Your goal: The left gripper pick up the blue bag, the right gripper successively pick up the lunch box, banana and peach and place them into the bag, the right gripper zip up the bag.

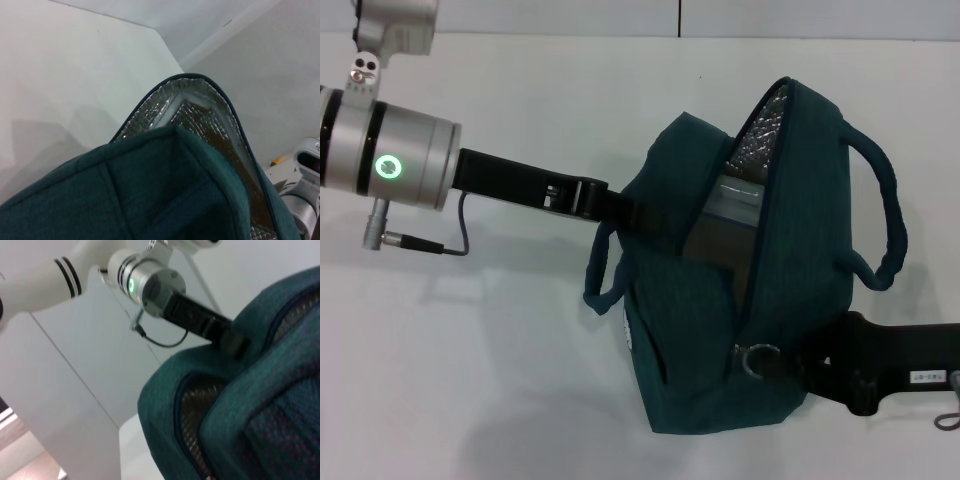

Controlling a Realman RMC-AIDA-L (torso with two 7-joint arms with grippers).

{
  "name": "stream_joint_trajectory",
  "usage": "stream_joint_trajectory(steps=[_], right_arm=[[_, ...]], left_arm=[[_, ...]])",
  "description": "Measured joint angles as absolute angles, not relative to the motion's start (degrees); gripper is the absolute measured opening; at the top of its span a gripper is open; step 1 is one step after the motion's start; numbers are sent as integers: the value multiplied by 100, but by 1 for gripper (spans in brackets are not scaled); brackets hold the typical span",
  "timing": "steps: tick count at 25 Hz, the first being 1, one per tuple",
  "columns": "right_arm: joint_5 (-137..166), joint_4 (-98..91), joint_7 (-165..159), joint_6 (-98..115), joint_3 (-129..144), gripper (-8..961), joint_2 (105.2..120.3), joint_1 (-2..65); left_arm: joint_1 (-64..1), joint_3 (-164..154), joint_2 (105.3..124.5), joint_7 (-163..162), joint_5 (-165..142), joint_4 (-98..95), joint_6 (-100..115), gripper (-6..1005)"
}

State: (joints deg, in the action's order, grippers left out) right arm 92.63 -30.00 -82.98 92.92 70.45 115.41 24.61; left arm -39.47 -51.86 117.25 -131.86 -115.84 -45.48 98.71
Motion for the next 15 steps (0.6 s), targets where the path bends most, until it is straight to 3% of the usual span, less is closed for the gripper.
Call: stream_joint_trajectory(steps=[15], right_arm=[[9267,-3108,-7800,10667,6217,19,11526,2302]], left_arm=[[-3974,-5186,11749,-13141,-11555,-4519,9837,39]])
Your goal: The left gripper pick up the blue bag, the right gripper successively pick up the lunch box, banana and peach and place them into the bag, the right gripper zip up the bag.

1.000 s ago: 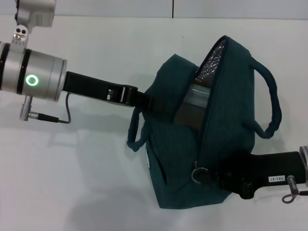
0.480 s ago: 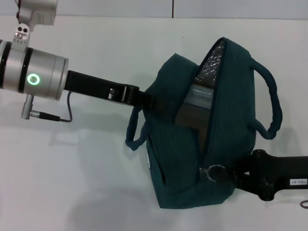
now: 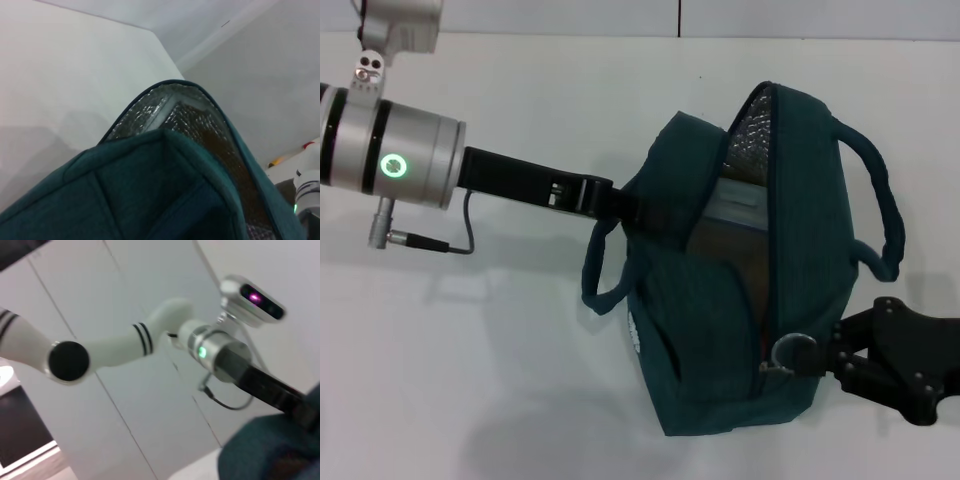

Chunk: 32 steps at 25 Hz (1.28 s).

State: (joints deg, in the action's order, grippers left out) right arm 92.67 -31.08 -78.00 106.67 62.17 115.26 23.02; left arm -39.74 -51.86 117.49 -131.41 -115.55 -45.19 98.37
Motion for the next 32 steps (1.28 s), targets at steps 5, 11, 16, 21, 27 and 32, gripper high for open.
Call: stream_joint_trajectory(steps=[5,11,16,21,27,32], right_arm=[[9071,-3112,-7624,10875,6144,19,11537,2362],[8857,-3107,-7520,10892,6147,18,11554,2482],[8759,-3055,-7500,10681,6134,18,11572,2602],[8324,-2980,-7366,10598,6138,18,11584,2618],[8141,-2813,-7286,10595,6147,18,11582,2744],[8139,-2735,-7285,10546,6115,18,11562,2850]], left_arm=[[-3980,-5186,11751,-13075,-11441,-4515,9784,40],[-3994,-5186,11798,-12974,-11296,-4506,9739,47],[-3991,-5185,11805,-12802,-11143,-4492,9691,136],[-3979,-5067,11784,-12437,-10962,-4204,9685,216],[-3876,-4635,11761,-11813,-10707,-4051,9716,287],[-3555,-4559,11696,-11191,-10044,-4101,9871,458]])
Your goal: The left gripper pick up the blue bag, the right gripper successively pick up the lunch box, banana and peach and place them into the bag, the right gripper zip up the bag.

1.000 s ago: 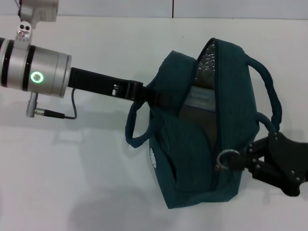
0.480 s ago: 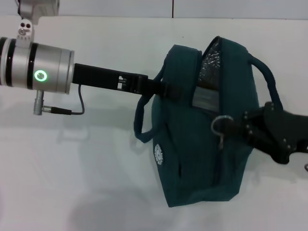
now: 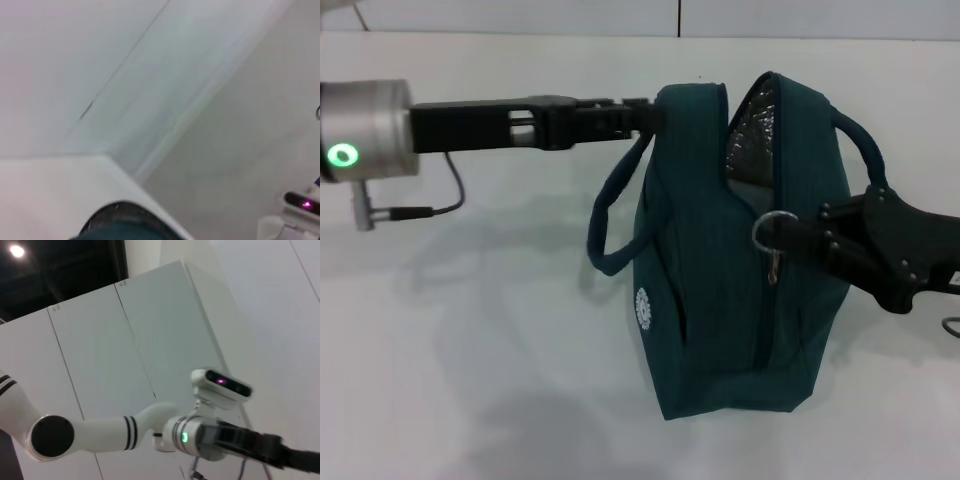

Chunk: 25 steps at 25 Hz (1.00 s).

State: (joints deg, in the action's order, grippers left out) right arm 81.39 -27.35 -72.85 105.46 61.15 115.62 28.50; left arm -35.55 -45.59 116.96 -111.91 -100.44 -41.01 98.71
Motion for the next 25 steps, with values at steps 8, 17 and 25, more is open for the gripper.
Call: stream_joint_trajectory(steps=[8,17,25], right_arm=[[8012,-2714,-7321,10396,6102,18,11550,2997],[7912,-2711,-7387,10220,6036,18,11540,3402],[7911,-2704,-7391,10055,6084,18,11557,3629]], left_arm=[[-2676,-4552,11649,-10075,-9317,-4097,10650,570],[-1754,-4556,11953,-7842,-9250,-3120,10783,547],[-1895,-4557,11989,-6421,-9248,-1760,10133,526]])
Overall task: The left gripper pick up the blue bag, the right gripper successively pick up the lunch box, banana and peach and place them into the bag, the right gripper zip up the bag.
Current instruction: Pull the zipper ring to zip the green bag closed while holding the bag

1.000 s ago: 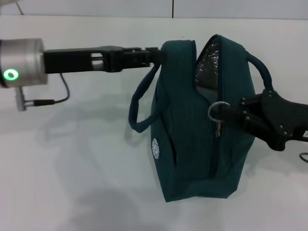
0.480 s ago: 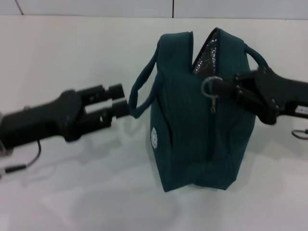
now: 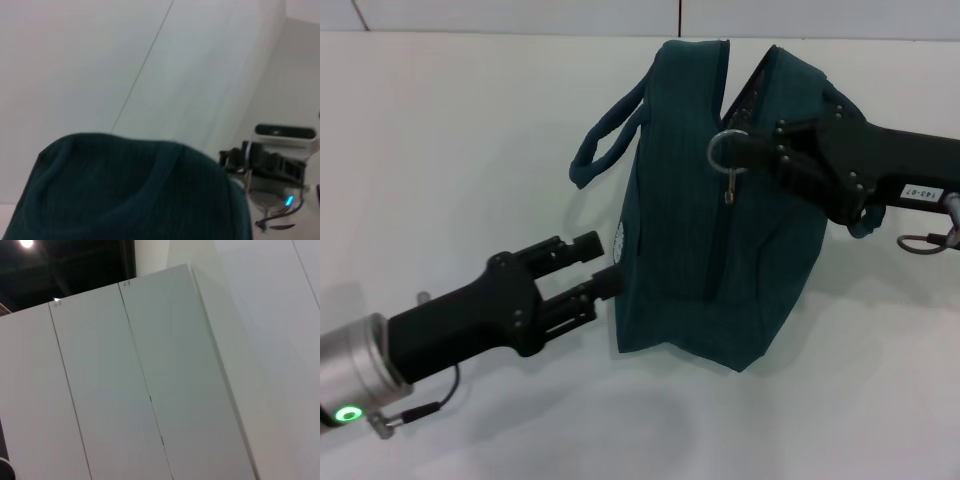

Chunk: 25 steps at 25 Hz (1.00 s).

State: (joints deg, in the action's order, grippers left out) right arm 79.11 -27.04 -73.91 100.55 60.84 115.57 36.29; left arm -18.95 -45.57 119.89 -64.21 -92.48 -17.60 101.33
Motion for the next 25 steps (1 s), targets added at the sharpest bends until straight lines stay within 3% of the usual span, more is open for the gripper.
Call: stream_joint_trajectory(steps=[9,25], right_arm=[[7910,-2704,-7350,10010,6094,18,11568,3643],[7834,-2599,-7341,9856,6059,18,11595,3490]], left_arm=[[-2363,-4578,12005,-6112,-9264,-1071,9770,502],[-2653,-4941,12041,-5178,-9291,-676,9583,460]])
